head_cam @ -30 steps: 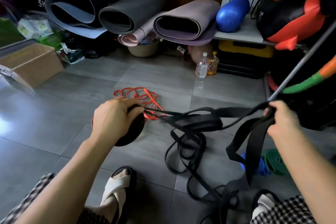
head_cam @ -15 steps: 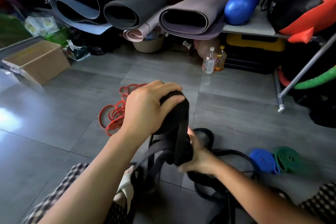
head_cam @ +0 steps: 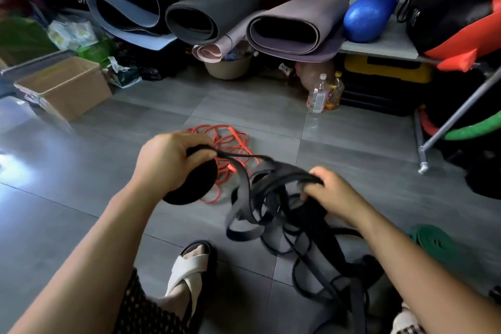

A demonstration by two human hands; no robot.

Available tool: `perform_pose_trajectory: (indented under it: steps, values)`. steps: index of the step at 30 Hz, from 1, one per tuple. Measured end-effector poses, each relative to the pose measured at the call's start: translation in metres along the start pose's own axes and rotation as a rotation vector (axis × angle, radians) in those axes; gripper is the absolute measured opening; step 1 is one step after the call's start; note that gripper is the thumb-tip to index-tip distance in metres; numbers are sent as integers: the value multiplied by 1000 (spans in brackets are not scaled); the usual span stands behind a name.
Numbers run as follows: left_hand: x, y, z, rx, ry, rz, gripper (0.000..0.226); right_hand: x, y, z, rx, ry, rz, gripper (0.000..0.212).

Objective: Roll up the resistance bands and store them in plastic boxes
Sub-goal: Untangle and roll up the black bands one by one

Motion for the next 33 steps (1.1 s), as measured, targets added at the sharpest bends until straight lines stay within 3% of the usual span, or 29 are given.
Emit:
perform_pose_trajectory:
  steps: [4,8,11,15,19,23,26,29,31,33]
  values:
    - [-17,1,-30,186,-66,-95,39,33,19,34,17,-525,-9,16]
    - [-19,-5,-42,192,-172,-36,21,51,39,69,53,-717,30,36]
    - [-14,-6,-46,217,-250,35,21,45,45,94,-55,-1023,4,26]
    - [-7,-5,-47,291,-328,123,21,38,57,113,-100,-1234,13,23]
    - [2,-1,-49,347,-379,192,20,34,65,129,-87,-1274,21,21]
    - [17,2,-45,334,-366,272,19,23,63,151,-229,-1194,-9,25]
    - [17,2,-35,236,-325,285,16,-2,47,144,-304,-1331,-104,16]
    - [11,-1,-22,99,-272,254,16,-37,27,123,-348,-1313,-283,14]
    - [9,-3,-18,28,-213,244,16,-49,20,105,-260,-1046,-400,20]
    - [5,-6,-22,14,-177,205,17,-41,17,82,-63,-721,-386,26]
Point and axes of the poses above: each hand's wrist, its own y-axis away from the middle knuckle, its own z-axis out of the back of the hand, x = y × z, the point moved 5 cm from there along -y, towards the middle knuckle, and after that the axes turned 12 degrees about -z, right-handed, at the moved point
